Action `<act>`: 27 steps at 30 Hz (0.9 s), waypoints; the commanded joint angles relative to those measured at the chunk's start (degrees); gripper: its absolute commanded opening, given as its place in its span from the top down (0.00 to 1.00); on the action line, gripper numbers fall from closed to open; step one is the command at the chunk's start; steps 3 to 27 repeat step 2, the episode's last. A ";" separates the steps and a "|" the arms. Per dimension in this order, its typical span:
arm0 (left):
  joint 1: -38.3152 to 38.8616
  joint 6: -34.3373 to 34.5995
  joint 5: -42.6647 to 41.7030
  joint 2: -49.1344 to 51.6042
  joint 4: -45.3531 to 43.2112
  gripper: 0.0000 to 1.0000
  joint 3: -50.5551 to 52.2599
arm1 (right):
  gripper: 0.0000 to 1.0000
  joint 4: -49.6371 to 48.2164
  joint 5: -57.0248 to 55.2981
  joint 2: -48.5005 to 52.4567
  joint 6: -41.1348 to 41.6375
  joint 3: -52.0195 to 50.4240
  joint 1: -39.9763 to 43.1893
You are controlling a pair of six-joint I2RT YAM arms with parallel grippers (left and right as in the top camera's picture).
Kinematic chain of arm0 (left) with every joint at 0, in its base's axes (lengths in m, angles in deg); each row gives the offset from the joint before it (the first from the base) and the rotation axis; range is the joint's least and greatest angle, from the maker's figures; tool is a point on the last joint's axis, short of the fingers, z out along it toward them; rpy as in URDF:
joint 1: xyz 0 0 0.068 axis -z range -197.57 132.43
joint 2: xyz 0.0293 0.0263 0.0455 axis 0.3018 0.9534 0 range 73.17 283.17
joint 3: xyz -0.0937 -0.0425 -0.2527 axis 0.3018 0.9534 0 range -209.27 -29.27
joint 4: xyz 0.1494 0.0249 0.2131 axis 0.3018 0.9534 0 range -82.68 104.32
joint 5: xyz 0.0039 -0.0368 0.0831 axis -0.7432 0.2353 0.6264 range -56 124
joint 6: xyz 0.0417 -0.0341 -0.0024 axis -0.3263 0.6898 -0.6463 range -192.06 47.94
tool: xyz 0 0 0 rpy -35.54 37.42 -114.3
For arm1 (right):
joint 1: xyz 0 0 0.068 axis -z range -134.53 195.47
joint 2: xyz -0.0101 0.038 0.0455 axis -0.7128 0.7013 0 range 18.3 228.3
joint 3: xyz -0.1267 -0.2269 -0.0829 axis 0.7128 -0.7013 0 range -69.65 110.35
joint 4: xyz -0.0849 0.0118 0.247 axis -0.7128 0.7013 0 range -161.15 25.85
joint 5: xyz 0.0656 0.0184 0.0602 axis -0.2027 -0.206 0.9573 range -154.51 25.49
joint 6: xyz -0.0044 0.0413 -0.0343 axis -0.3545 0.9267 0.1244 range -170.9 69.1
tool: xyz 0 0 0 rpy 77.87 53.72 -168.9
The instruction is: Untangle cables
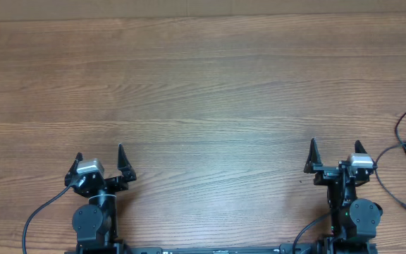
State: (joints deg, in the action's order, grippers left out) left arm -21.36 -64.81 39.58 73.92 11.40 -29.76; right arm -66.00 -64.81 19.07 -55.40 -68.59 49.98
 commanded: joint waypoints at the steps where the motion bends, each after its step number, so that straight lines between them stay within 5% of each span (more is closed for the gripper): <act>1: -0.33 -0.85 -0.55 -0.50 -0.02 0.00 0.20 | 0.00 -0.33 -0.46 -0.61 -0.09 -0.59 0.33; 27: -0.33 -0.85 -0.55 -0.50 -0.02 0.00 0.20 | 0.00 -0.33 -0.46 -0.61 -0.09 -0.59 0.33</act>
